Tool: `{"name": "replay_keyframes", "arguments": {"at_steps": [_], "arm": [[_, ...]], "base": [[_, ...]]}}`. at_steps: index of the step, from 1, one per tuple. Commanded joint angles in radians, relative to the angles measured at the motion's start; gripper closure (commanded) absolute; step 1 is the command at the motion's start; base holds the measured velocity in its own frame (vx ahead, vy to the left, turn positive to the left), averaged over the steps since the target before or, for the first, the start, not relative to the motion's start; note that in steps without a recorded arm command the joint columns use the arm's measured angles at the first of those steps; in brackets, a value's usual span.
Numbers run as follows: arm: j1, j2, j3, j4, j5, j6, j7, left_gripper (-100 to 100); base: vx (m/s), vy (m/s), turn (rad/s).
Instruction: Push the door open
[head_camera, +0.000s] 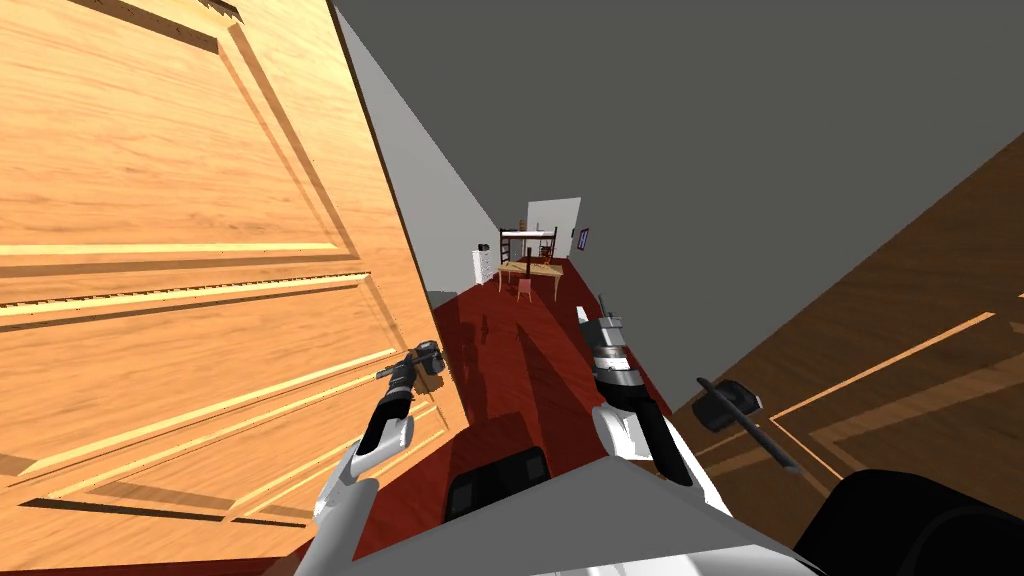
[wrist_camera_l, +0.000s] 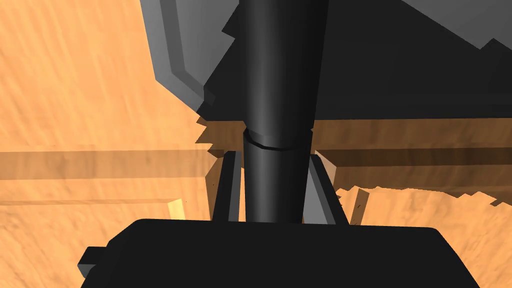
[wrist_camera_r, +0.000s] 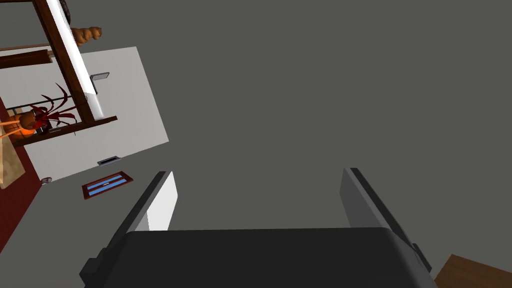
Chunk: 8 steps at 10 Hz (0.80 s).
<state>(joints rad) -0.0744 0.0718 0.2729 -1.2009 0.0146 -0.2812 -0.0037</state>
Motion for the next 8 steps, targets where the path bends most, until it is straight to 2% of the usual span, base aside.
{"name": "replay_keyframes", "arguments": {"at_steps": [1, 5, 8], "arm": [[-0.001, 0.013, 0.029, -0.013, 0.004, 0.003, -0.002, 100], [-0.002, 0.006, 0.068, -0.011, 0.009, 0.003, -0.009, 100], [-0.003, -0.005, 0.102, -0.009, 0.014, 0.003, -0.015, 100]], "base": [[0.146, -0.052, 0.052], [0.127, -0.056, 0.049], [0.184, -0.076, 0.089]]}}
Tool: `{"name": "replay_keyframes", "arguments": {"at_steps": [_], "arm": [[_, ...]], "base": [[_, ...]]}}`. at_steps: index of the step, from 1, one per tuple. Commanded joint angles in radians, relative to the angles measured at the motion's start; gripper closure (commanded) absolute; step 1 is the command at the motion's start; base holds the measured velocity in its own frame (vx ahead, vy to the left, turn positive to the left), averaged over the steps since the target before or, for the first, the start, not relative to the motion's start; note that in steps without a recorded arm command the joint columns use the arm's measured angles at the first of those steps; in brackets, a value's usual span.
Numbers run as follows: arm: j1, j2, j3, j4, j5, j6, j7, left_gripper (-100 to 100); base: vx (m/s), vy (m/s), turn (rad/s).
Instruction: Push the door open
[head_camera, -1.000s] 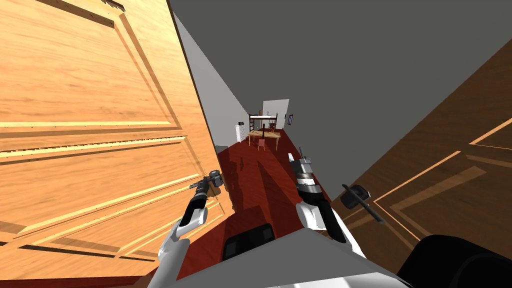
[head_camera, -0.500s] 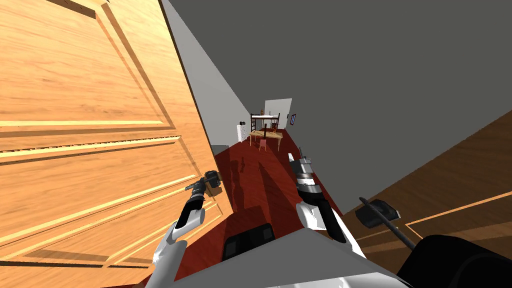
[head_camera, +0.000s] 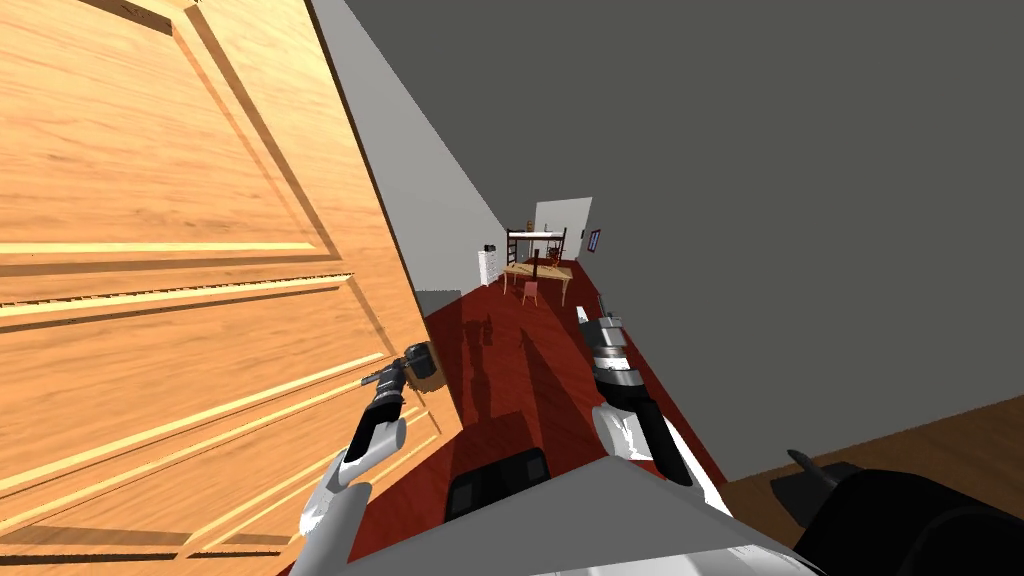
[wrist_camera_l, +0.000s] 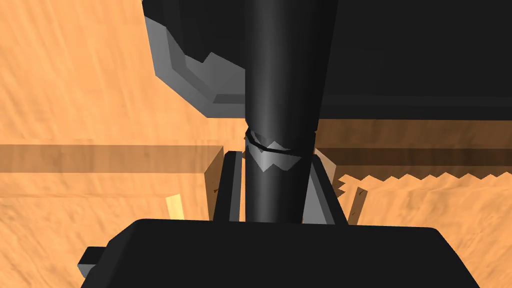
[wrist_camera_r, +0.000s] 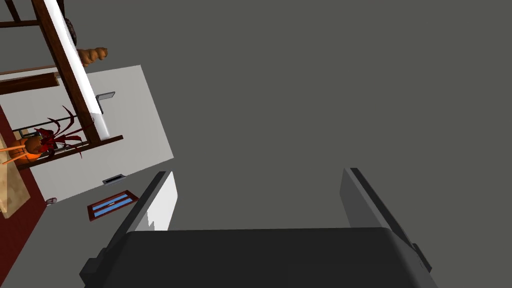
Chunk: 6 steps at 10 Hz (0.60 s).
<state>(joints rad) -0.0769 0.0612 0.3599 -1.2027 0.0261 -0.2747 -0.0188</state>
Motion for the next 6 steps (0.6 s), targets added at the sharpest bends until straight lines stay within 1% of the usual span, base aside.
{"name": "replay_keyframes", "arguments": {"at_steps": [1, 4, 5, 6], "arm": [[-0.001, 0.002, 0.024, -0.007, 0.004, -0.004, -0.002, 100], [-0.002, -0.018, 0.059, -0.005, 0.008, -0.004, -0.008, 100], [-0.002, -0.016, 0.054, 0.007, 0.007, -0.006, -0.009, 100], [-0.001, -0.008, 0.077, 0.002, 0.01, -0.007, -0.012, 100]], "base": [[0.182, -0.069, 0.084], [0.212, -0.082, 0.088], [0.085, -0.023, 0.044], [0.16, -0.001, 0.044]]}}
